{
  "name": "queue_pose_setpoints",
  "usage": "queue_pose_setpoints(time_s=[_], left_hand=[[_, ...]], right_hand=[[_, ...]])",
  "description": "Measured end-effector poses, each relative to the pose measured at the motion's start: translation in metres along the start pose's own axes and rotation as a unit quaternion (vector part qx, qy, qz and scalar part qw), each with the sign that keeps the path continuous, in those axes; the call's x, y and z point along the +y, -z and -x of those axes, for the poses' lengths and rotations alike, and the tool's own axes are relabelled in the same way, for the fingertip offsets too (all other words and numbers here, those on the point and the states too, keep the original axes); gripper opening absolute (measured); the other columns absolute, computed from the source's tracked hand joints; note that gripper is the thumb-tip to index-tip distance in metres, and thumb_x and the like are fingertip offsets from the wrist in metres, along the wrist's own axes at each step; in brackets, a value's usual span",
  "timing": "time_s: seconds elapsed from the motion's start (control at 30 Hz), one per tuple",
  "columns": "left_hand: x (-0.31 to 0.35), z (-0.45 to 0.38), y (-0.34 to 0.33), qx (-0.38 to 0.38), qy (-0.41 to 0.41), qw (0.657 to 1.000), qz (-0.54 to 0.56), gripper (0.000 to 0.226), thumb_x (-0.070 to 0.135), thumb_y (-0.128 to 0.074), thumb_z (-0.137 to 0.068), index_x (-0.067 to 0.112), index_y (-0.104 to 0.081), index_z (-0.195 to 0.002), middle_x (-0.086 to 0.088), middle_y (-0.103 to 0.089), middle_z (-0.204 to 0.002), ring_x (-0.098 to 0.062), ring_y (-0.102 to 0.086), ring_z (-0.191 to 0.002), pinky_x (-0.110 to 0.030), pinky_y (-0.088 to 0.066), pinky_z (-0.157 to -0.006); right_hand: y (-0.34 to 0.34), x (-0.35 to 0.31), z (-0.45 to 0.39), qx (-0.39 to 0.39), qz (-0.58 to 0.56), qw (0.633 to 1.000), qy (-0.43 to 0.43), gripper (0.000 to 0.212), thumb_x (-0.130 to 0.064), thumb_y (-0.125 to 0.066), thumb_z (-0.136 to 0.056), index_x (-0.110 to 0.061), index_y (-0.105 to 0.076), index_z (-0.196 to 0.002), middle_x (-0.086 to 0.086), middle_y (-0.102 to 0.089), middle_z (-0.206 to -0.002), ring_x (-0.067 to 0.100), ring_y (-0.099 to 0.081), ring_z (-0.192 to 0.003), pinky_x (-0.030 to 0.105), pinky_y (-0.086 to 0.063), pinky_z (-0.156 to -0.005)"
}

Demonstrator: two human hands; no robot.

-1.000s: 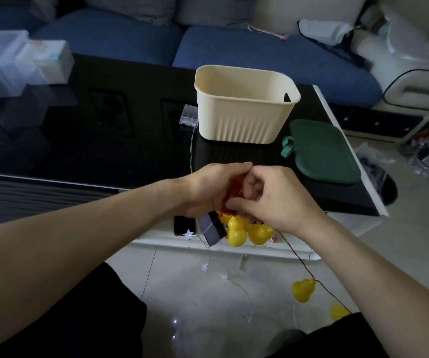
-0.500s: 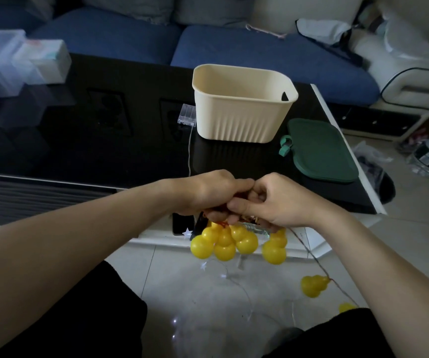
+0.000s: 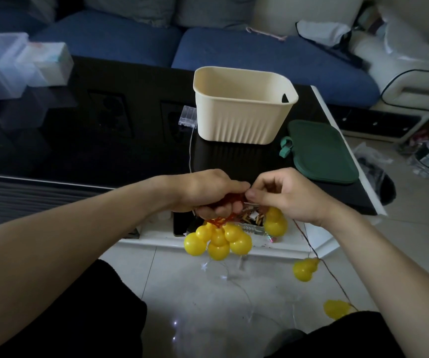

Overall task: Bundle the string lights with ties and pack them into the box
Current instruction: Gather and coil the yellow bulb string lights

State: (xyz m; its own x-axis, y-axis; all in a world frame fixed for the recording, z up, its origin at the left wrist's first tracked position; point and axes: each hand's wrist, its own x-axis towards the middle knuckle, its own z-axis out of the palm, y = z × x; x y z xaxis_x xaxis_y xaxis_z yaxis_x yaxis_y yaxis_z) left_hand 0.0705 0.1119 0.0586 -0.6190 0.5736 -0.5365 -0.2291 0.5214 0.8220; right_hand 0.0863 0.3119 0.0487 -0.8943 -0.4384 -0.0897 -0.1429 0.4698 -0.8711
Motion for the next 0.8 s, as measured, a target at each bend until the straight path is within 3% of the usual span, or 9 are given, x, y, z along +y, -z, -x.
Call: queue_pose_setpoints(time_s=[0.23, 0.43, 0.53, 0.6, 0.67, 0.8], left_hand=[[-0.001, -0.001, 0.003, 0.000, -0.026, 0.997, 0.078, 0.048, 0.039, -0.036, -0.105, 0.015, -0.042, -0.063, 0.002, -0.028, -0.043, -0.011, -0.021, -0.035, -0.024, -0.014, -0.040], [-0.001, -0.004, 0.006, 0.042, -0.037, 0.990, 0.132, 0.049, 0.039, -0.035, -0.105, 0.018, -0.038, -0.061, 0.002, -0.028, -0.043, -0.011, -0.020, -0.034, -0.025, -0.012, -0.041], [-0.001, -0.005, 0.008, 0.040, -0.053, 0.987, 0.144, 0.047, 0.039, -0.035, -0.105, 0.017, -0.040, -0.064, 0.000, -0.030, -0.047, -0.012, -0.022, -0.035, -0.028, -0.011, -0.044], [-0.002, -0.004, 0.006, 0.028, -0.065, 0.987, 0.144, 0.045, 0.038, -0.034, -0.105, 0.015, -0.042, -0.066, -0.002, -0.034, -0.049, -0.015, -0.027, -0.038, -0.029, -0.016, -0.045], [-0.002, -0.004, 0.003, 0.021, -0.074, 0.988, 0.135, 0.043, 0.036, -0.035, -0.105, 0.014, -0.043, -0.069, -0.004, -0.041, -0.051, -0.018, -0.034, -0.042, -0.029, -0.025, -0.047], [-0.003, -0.003, 0.001, -0.011, -0.082, 0.985, 0.153, 0.038, 0.030, -0.038, -0.105, 0.011, -0.046, -0.073, -0.011, -0.060, -0.062, -0.023, -0.060, -0.052, -0.027, -0.045, -0.052]], right_hand=[[0.002, 0.003, -0.001, 0.002, 0.019, 1.000, -0.007, 0.038, -0.055, -0.066, -0.078, -0.017, -0.073, -0.080, 0.005, -0.070, -0.074, 0.014, -0.061, -0.069, 0.032, -0.049, -0.068], [0.010, 0.001, 0.004, -0.016, -0.023, 0.999, -0.021, 0.035, -0.051, -0.070, -0.078, -0.018, -0.075, -0.087, -0.003, -0.070, -0.074, 0.007, -0.062, -0.069, 0.022, -0.046, -0.062], [0.009, 0.003, 0.003, 0.029, -0.047, 0.998, 0.011, 0.034, -0.044, -0.078, -0.072, -0.017, -0.075, -0.092, 0.002, -0.072, -0.078, 0.010, -0.064, -0.071, 0.024, -0.051, -0.063], [0.006, 0.003, 0.001, 0.043, -0.032, 0.998, 0.029, 0.026, -0.036, -0.081, -0.072, -0.016, -0.075, -0.088, 0.004, -0.073, -0.076, 0.009, -0.064, -0.071, 0.024, -0.052, -0.065], [0.001, 0.003, -0.001, 0.045, -0.023, 0.998, 0.043, 0.009, -0.024, -0.081, -0.080, -0.017, -0.074, -0.081, -0.004, -0.070, -0.068, 0.004, -0.061, -0.064, 0.018, -0.048, -0.060], [-0.001, 0.005, -0.002, 0.063, 0.014, 0.997, 0.053, 0.008, -0.015, -0.080, -0.084, -0.015, -0.074, -0.078, -0.007, -0.070, -0.066, 0.003, -0.060, -0.062, 0.017, -0.047, -0.059]])
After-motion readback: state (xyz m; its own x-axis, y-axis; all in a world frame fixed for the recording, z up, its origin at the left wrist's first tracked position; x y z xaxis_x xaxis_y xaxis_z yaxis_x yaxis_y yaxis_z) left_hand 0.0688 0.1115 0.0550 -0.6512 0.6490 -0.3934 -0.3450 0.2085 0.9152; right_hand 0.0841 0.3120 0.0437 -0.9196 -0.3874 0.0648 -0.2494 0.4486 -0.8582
